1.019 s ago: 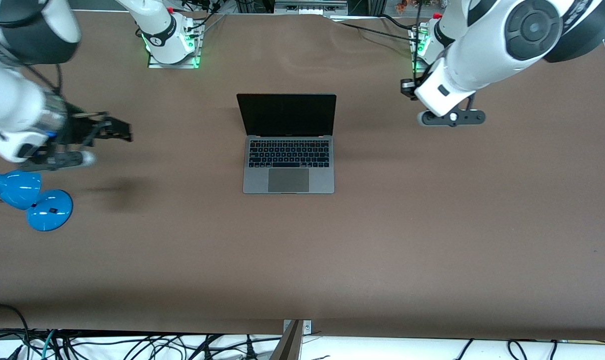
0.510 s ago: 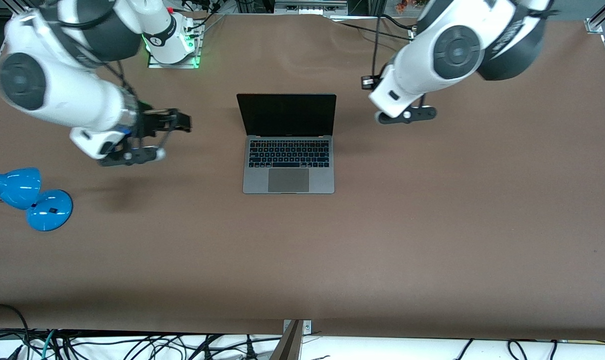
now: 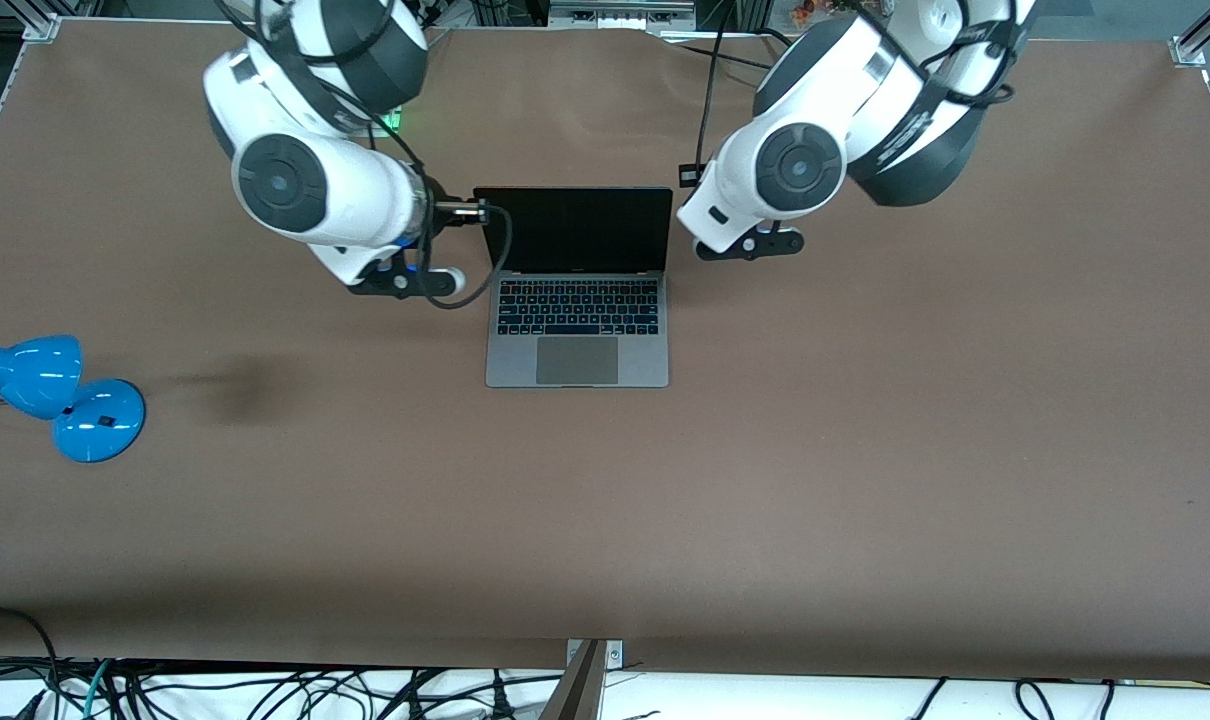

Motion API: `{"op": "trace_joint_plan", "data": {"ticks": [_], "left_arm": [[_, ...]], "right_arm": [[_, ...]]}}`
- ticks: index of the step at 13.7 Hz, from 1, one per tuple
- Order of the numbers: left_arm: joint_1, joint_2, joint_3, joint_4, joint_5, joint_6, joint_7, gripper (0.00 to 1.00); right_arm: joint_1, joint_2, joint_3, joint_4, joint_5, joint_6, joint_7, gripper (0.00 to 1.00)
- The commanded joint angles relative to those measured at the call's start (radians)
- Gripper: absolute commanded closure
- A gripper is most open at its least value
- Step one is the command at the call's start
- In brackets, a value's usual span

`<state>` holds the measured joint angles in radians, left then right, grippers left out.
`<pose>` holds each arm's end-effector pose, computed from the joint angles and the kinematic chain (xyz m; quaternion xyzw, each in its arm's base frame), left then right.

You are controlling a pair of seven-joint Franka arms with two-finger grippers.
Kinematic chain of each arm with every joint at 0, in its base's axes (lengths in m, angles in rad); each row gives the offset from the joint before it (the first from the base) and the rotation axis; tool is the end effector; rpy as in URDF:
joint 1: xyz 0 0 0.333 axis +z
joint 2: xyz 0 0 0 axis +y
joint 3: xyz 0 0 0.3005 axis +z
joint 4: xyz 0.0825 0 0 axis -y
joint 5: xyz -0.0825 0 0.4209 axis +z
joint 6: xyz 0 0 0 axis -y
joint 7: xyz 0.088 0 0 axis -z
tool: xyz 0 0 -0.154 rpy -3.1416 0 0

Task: Close laptop with both arms from behind
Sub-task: 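Move both grippers toward the laptop screen's back edge, then place both grippers behind the open laptop screen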

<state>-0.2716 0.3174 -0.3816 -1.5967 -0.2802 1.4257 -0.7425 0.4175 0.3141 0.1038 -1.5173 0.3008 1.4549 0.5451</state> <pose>0.4610 -0.3912 0.3755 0.9523 0.0498 -0.3010 0.0046 0.5218 0.3494 0.3986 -0.9687 0.0217 0.2425 0.0490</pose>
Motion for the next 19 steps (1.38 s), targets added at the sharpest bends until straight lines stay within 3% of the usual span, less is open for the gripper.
{"op": "trace_joint_plan", "data": {"ticks": [1,3,7,13,19], "left_arm": [[-0.029,0.02,0.007,0.006,-0.02,0.012,-0.026,1.0],[-0.041,0.038,0.006,0.004,-0.02,0.019,-0.038,1.0],[-0.077,0.068,0.007,-0.012,-0.017,0.067,-0.066,1.0],[-0.118,0.069,0.007,-0.097,-0.011,0.194,-0.097,1.0],[-0.126,0.095,0.01,-0.094,0.001,0.257,-0.118,1.0]], "right_arm": [[0.017,0.017,-0.007,0.0,0.029,-0.062,0.025,0.71],[0.018,0.039,-0.007,-0.015,0.099,-0.122,0.027,0.8],[0.053,0.079,-0.007,-0.023,0.144,-0.168,0.027,0.97],[0.115,0.154,-0.009,-0.032,0.144,-0.168,0.03,1.0],[0.121,0.189,-0.013,-0.05,0.139,-0.16,0.022,1.0]]}}
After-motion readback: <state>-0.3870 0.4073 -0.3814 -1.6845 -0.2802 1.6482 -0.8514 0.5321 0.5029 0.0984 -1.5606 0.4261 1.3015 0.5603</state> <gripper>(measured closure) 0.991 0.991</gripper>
